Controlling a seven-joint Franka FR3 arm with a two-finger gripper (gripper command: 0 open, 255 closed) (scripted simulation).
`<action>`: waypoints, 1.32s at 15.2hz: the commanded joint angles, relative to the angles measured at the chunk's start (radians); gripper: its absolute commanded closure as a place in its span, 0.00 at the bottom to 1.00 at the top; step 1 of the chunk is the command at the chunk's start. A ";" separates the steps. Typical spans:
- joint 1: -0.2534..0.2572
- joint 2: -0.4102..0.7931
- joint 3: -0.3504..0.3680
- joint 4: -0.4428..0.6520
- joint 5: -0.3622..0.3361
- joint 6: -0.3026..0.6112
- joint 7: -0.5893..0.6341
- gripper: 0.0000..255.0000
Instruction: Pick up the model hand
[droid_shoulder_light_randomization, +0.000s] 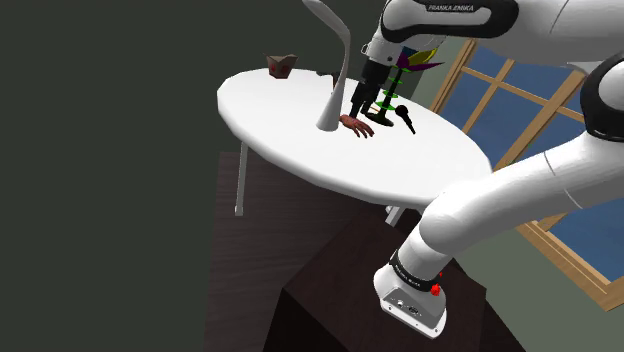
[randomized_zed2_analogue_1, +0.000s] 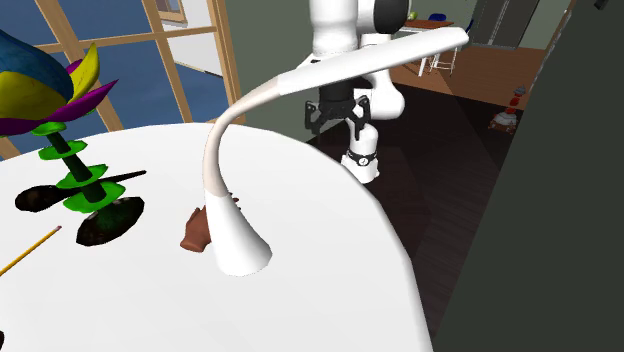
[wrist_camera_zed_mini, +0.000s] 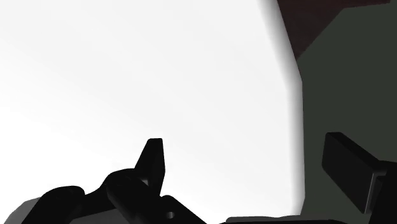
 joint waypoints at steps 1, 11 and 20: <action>-0.009 0.061 -0.049 0.046 0.012 0.009 -0.047 0.00; -0.055 0.418 -0.270 0.319 0.180 0.002 -0.303 0.00; -0.224 0.835 -0.356 0.687 0.446 -0.137 -0.522 0.00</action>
